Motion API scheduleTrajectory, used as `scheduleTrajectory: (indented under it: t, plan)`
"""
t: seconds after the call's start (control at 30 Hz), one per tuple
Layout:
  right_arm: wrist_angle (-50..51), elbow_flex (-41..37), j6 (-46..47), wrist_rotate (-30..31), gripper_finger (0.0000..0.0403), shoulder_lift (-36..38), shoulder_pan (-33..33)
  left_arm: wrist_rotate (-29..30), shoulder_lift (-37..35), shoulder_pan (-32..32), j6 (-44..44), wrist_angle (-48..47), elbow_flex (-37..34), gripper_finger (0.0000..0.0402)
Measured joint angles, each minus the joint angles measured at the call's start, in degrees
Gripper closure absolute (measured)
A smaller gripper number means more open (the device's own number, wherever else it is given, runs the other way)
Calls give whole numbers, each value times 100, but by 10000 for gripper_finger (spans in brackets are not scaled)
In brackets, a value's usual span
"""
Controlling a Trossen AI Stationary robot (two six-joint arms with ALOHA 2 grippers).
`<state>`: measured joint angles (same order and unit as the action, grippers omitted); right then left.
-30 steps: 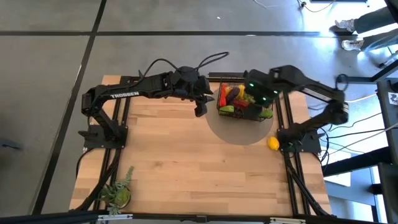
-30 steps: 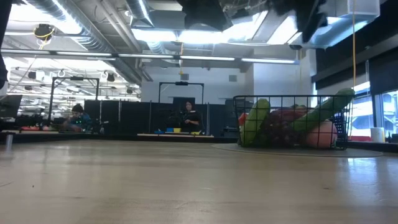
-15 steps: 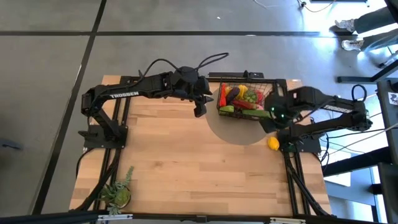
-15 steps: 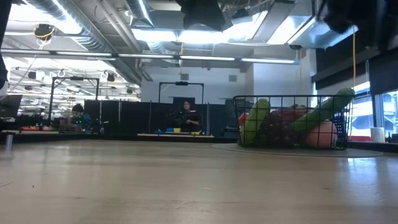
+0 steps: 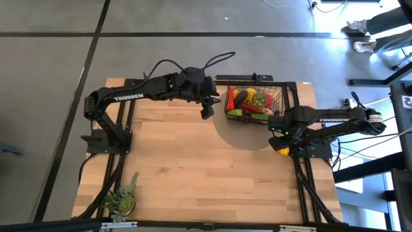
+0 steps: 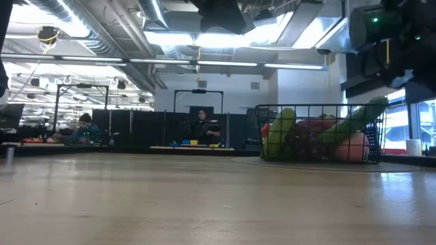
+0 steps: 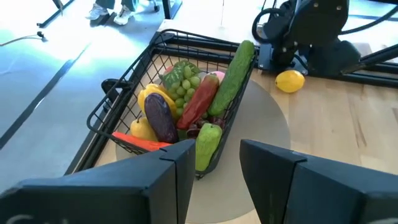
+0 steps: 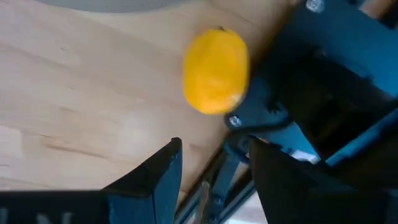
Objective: Build produce basket
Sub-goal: Put the yellow lemon into the black wire basket
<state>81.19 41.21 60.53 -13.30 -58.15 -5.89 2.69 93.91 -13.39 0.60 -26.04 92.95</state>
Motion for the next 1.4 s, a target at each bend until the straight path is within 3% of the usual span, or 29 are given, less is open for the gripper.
scheduleTrajectory:
  t: [0.27, 0.5, 0.77, 1.2, 1.4]
  plan:
    - [-418, 96, -215, 417, 224, -238, 24, 1, 0, -63, 0, 45, 0, 287]
    - [-740, 96, -967, 522, 233, -515, 178, -4, 0, -130, 2, 45, 0, 287]
    - [-719, 96, -1089, 533, 235, -999, 186, -4, 0, -136, 4, 43, 0, 287]
    - [-842, 96, -3209, 467, 249, -1316, 184, -4, 0, -136, 11, 41, 0, 287]
    - [-841, 96, -3151, 689, 250, -1319, 184, -4, 1, -136, 11, 41, 0, 287]
